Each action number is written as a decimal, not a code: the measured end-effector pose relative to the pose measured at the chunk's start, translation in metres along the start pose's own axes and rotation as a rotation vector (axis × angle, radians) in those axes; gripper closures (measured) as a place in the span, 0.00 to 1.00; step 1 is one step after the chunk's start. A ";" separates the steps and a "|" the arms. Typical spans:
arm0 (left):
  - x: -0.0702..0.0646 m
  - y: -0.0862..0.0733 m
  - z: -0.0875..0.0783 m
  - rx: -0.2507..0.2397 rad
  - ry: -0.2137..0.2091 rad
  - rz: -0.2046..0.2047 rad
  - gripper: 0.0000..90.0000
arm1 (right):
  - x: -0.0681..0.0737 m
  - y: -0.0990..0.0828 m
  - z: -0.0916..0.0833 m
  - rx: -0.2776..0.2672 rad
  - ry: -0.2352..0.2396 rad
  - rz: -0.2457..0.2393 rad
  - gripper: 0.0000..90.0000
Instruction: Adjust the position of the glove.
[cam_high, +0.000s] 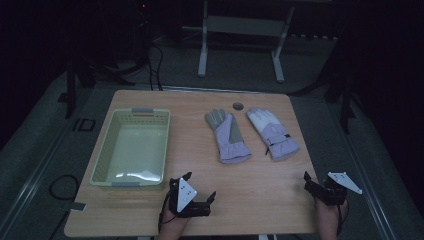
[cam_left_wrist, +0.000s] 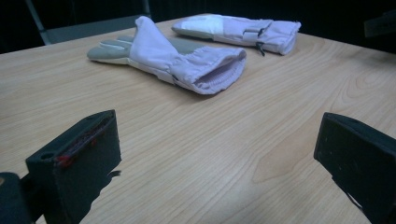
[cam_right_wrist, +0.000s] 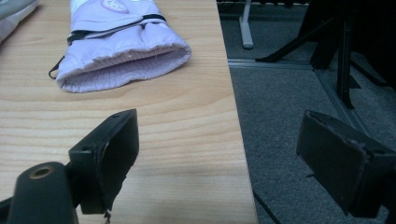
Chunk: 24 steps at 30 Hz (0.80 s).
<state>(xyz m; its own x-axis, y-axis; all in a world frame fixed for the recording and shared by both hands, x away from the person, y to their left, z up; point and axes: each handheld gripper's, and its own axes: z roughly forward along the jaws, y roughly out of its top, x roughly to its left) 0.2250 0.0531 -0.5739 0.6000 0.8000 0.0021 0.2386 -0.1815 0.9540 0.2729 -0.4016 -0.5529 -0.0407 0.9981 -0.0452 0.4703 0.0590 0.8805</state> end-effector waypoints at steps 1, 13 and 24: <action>0.000 0.000 0.000 0.001 -0.008 0.001 0.01 | 0.000 0.000 0.000 -0.002 0.000 -0.001 0.14; 0.001 0.000 0.001 0.003 -0.037 -0.006 0.01 | 0.002 0.007 -0.003 0.014 0.044 -0.017 0.14; 0.001 0.000 0.000 0.009 -0.043 -0.016 0.01 | 0.008 0.041 -0.005 0.065 0.078 -0.070 0.14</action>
<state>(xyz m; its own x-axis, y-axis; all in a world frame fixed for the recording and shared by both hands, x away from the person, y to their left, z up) 0.2259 0.0538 -0.5739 0.6283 0.7776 -0.0260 0.2553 -0.1744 0.9510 0.2876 -0.3916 -0.5144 -0.1427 0.9875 -0.0665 0.5199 0.1319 0.8440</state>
